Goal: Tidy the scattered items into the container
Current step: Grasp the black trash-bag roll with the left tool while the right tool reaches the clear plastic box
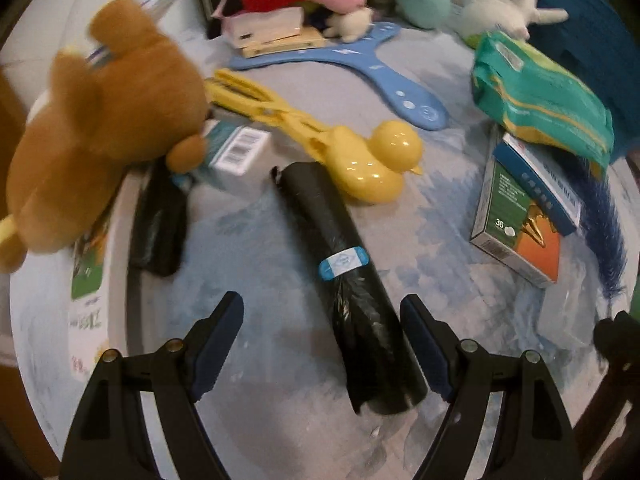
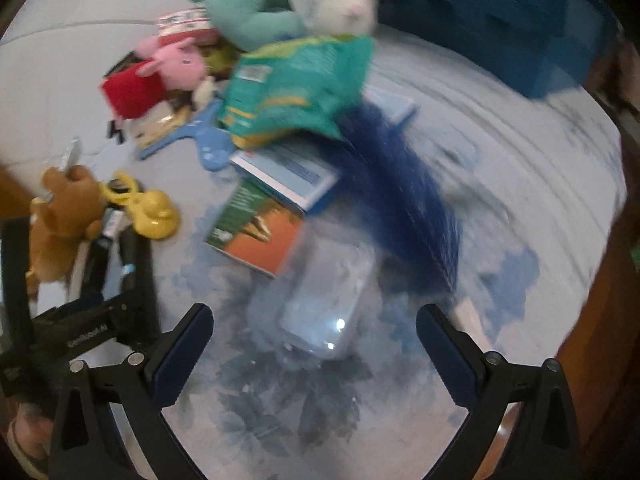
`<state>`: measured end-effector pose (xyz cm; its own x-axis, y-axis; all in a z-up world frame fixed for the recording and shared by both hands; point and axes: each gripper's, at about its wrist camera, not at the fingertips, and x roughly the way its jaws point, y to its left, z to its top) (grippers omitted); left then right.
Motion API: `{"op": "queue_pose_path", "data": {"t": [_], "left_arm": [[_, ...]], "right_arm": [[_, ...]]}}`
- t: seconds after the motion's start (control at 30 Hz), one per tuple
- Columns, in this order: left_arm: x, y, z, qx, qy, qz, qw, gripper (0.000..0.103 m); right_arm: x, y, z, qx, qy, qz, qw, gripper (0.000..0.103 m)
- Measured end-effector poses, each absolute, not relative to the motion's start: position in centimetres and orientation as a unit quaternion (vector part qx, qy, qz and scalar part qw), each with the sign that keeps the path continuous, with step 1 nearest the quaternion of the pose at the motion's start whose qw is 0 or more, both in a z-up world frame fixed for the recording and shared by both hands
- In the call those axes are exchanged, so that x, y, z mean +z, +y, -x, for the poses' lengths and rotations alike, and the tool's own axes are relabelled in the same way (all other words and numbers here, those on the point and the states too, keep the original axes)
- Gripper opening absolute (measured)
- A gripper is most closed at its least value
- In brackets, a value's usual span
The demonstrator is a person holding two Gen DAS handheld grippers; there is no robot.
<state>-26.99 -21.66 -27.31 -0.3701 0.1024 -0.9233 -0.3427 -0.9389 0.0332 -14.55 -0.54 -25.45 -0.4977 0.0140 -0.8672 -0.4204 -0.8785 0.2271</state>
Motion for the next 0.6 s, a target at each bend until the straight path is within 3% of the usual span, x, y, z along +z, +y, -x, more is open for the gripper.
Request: {"op": "queue_pose_path", "data": {"t": [0.17,0.23,0.27,0.3,0.33,0.6], "left_arm": [[-29.0,-21.2,27.7,0.816,0.113,0.548,0.145,0.081],[-29.1,-21.4,27.9,0.816,0.102,0.548,0.154,0.072],[-28.9,-21.5,27.9,0.817,0.097,0.546,0.16,0.061],[-28.8,-21.6,27.8,0.817,0.092,0.544,0.166,0.043],[-28.7,-21.7,27.7,0.817,0.095,0.543,0.168,0.043],[-28.6,-21.7,27.1,0.817,0.107,0.539,0.173,0.042]], "right_arm": [[-27.1,-1.6,15.1,0.84,0.207,0.476,0.155,0.101],[-27.8,-1.6,15.7,0.838,0.207,0.477,0.165,0.1],[-28.2,-1.6,16.0,0.837,0.207,0.478,0.17,0.098],[-28.6,-1.7,16.3,0.835,0.207,0.478,0.175,0.084],[-28.9,-1.6,16.5,0.833,0.207,0.481,0.176,0.072],[-29.5,-2.3,16.9,0.831,0.19,0.487,0.187,0.072]]}}
